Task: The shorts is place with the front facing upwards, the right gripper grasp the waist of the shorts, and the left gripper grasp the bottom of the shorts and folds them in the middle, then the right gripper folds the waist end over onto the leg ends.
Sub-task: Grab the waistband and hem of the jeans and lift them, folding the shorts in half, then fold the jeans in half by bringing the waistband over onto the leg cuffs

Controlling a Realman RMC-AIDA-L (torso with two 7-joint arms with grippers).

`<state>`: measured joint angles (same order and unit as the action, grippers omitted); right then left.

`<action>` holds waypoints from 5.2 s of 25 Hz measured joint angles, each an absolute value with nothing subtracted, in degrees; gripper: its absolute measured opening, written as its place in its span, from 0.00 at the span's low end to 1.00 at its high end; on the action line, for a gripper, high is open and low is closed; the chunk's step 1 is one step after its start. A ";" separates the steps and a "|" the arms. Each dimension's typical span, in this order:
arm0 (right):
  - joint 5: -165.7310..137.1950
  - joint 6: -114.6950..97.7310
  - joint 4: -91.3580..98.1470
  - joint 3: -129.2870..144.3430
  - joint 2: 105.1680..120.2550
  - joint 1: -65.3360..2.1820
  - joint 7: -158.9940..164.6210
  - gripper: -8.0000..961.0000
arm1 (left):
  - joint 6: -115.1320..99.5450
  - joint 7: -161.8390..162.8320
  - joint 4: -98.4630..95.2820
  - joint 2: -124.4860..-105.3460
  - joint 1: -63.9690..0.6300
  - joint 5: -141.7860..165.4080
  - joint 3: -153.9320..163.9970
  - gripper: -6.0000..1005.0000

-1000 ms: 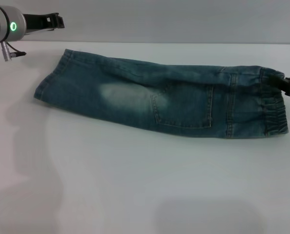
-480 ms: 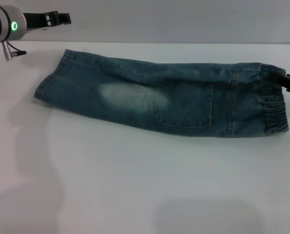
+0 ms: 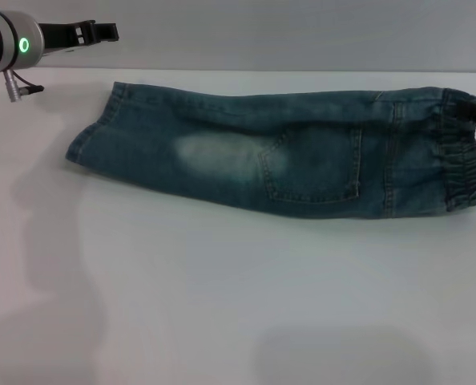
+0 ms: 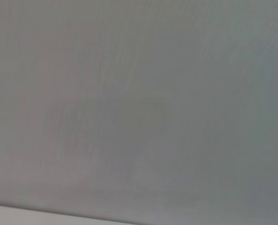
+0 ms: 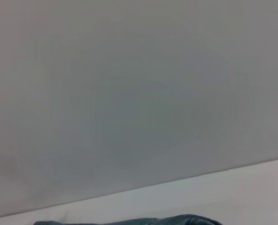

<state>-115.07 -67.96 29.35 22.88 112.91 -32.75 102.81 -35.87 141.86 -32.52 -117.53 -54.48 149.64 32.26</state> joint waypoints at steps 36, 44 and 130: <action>-104.09 -69.96 31.76 33.97 116.04 -34.11 91.08 0.60 | -36.48 108.17 -29.67 -118.20 -49.22 106.46 35.86 0.84; -104.42 -63.58 28.55 39.39 115.95 -33.52 90.99 0.59 | -41.26 91.86 -26.52 -118.24 -48.05 88.31 36.66 0.83; -137.56 -73.01 34.19 36.73 107.25 -38.20 130.93 0.47 | -46.29 82.44 -25.31 -118.42 -47.26 82.72 36.65 0.83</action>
<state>-137.56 -73.01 34.19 36.73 107.25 -38.20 130.93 -46.29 82.44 -25.31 -118.42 -47.26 82.72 36.65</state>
